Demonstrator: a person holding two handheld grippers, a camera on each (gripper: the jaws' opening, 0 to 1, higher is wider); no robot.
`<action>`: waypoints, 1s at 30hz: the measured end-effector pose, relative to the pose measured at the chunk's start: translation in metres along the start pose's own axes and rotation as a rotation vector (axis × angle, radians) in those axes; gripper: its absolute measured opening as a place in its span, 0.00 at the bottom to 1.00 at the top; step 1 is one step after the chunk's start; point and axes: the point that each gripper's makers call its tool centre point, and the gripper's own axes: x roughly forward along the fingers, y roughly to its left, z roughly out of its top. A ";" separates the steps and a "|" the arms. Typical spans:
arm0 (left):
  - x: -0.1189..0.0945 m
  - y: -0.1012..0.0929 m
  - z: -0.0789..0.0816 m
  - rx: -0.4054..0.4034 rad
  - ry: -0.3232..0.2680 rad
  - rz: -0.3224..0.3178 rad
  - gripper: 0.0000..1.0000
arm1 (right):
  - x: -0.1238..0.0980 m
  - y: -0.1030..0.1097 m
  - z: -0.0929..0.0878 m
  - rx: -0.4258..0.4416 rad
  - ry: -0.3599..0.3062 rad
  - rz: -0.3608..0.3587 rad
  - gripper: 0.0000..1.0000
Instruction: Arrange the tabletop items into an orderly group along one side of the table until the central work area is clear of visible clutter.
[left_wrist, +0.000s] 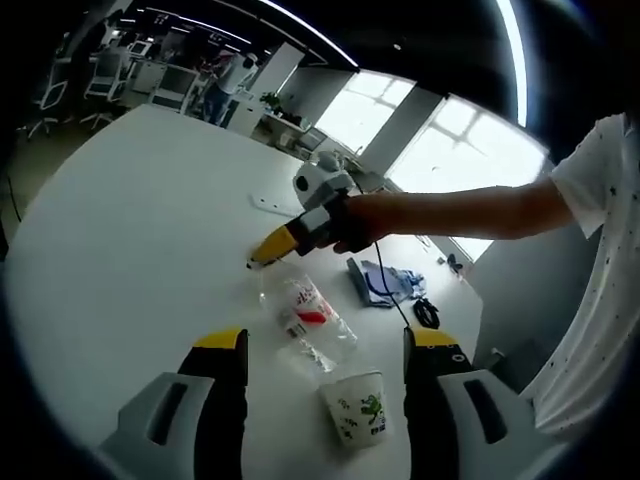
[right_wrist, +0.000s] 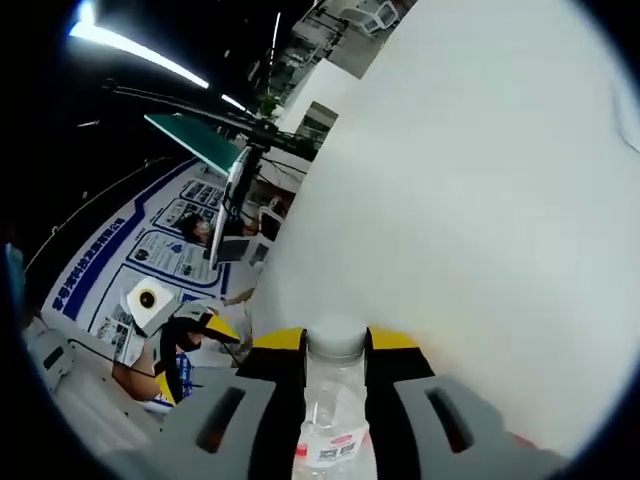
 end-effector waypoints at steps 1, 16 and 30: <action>0.003 0.001 0.000 0.000 0.007 -0.003 0.63 | -0.001 0.001 0.000 -0.004 -0.004 -0.002 0.19; 0.051 0.011 -0.003 0.029 0.073 -0.058 0.62 | -0.011 0.028 -0.004 -0.128 -0.039 -0.039 0.19; 0.089 0.016 -0.013 0.021 0.134 -0.113 0.63 | -0.024 0.045 -0.006 -0.191 -0.110 -0.090 0.19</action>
